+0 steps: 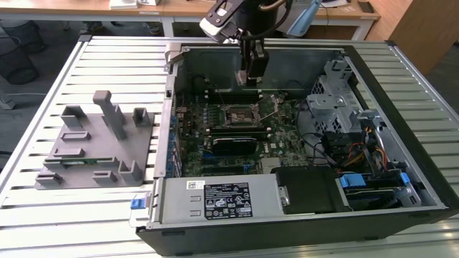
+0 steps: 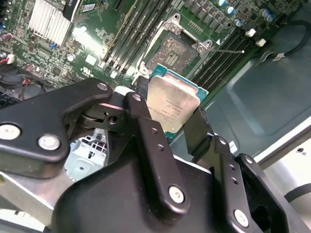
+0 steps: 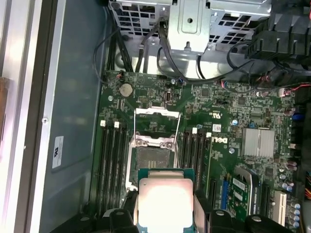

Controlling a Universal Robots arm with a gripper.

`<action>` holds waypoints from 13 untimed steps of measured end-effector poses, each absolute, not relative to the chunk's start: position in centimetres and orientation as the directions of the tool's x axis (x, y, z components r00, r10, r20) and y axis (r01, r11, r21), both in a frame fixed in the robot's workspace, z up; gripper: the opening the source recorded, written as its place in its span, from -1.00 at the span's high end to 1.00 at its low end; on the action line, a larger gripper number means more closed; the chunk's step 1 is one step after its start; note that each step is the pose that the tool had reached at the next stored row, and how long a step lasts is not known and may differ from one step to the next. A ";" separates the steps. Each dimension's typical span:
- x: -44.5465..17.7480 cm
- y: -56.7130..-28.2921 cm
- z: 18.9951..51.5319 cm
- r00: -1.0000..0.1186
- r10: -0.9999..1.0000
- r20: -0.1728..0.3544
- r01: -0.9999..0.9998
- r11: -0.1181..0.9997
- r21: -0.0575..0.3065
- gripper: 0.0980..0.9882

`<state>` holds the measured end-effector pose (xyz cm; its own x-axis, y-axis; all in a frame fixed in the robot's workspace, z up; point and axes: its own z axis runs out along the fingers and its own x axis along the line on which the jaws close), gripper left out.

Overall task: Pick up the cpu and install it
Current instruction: 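Place the cpu into insertion slot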

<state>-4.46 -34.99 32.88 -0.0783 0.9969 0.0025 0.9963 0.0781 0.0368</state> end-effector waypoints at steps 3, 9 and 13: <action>-4.3 -34.9 32.8 -0.078 0.997 0.002 0.996 0.078 0.037 0.01; -4.3 -34.8 31.9 -0.076 0.997 0.002 0.996 0.076 0.037 0.01; -4.3 -34.7 31.2 -0.075 0.997 0.002 0.997 0.075 0.037 0.01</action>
<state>-4.28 -34.70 31.17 -0.0750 0.9972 0.0023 0.9965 0.0748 0.0368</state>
